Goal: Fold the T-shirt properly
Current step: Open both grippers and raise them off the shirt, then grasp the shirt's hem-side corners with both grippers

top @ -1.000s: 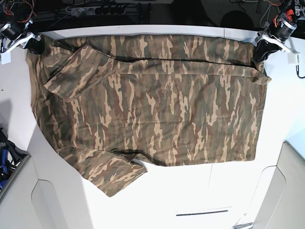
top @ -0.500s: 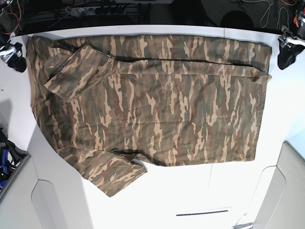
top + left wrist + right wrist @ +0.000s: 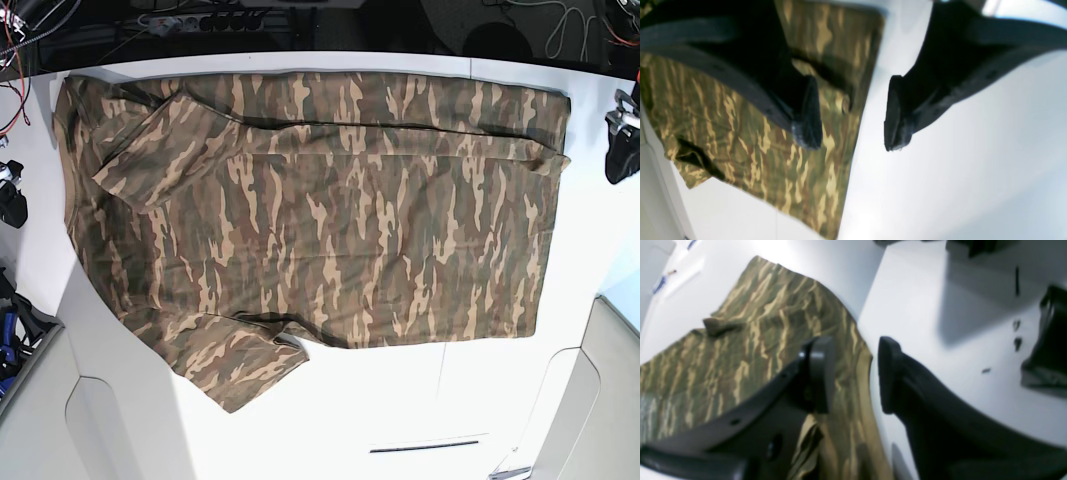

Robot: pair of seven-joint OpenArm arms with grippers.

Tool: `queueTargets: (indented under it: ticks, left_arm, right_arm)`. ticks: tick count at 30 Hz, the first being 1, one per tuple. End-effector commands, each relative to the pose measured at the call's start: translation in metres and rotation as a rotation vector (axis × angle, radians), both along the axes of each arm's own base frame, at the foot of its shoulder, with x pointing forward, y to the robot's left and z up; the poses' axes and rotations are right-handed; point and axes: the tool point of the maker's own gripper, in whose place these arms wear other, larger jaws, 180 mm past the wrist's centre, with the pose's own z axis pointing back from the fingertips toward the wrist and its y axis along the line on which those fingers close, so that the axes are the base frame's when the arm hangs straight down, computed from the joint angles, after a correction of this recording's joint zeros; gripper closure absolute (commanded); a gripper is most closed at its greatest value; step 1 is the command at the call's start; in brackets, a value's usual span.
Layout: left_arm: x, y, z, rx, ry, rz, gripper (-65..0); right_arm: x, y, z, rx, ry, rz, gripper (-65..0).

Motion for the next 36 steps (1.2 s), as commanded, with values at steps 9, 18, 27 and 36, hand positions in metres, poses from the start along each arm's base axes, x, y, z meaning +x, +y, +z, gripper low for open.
queueTargets:
  ticks: [9,18,27,36]
  left_arm:
    - [0.066,-0.001,0.040,0.234,-0.084,-0.116,-33.2]
    - [0.136,-0.010,0.010,0.268,-0.033,-0.170,-33.4]
    - [0.191,0.003,-0.031,0.136,0.040,-0.132,-42.2]
    - [0.211,0.008,-0.052,0.041,0.071,-0.077,-42.2]
  right_arm:
    - [0.057,0.003,0.033,-0.127,-0.087,0.055,-22.2]
    - [0.102,0.002,-0.001,-0.021,-0.039,0.032,-22.4]
    - [0.137,-0.015,-0.014,0.078,-0.041,-0.030,-30.4]
    - [0.153,-0.014,-0.028,0.098,-0.053,-0.058,-30.4]
